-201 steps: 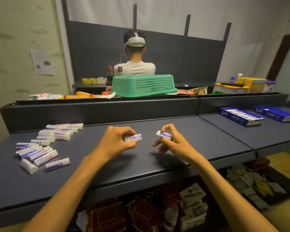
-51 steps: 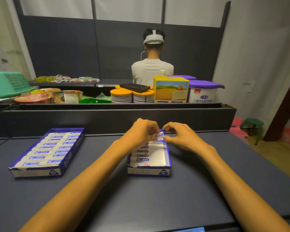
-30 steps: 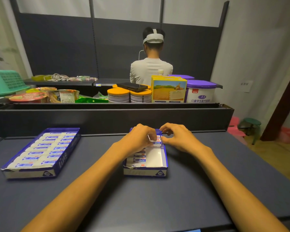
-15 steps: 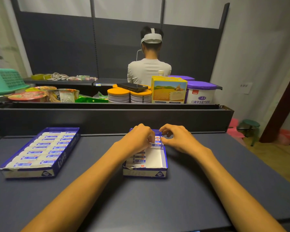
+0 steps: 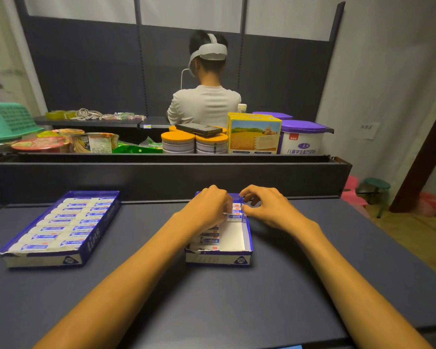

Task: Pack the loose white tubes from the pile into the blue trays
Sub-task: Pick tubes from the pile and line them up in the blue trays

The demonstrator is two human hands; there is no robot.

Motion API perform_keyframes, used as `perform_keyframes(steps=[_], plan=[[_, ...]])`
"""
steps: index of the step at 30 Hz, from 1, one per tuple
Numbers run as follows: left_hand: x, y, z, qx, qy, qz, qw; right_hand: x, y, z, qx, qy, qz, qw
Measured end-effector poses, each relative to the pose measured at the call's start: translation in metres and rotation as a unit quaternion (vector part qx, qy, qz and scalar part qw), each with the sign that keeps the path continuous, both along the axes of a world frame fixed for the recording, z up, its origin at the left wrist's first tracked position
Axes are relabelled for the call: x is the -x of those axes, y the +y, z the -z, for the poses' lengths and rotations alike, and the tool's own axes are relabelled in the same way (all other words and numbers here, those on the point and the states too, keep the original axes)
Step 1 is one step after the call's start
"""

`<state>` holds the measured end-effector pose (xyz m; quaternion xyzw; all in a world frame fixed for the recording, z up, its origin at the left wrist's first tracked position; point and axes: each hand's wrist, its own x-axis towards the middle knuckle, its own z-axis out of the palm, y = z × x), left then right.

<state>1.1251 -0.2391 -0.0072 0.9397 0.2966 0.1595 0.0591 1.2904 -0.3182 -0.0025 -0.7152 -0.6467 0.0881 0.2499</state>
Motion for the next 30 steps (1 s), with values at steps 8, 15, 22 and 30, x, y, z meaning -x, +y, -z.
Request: perform_keyframes(steps=[8, 15, 22, 30], plan=[[0.002, 0.001, -0.001, 0.002, -0.005, 0.008, 1.0, 0.001, -0.001, -0.001, 0.009, 0.0, -0.002, 1.0], [0.003, -0.001, -0.003, 0.007, 0.001, 0.007, 1.0, 0.002, -0.002, -0.001, 0.007, -0.021, 0.003, 1.0], [0.05, 0.002, -0.028, -0.004, -0.074, -0.069, 0.995, -0.001, -0.012, -0.021, -0.068, -0.023, 0.014, 0.997], [0.153, -0.018, -0.027, -0.023, -0.065, -0.184, 0.98, 0.054, -0.008, -0.024, -0.067, -0.03, -0.055, 0.996]])
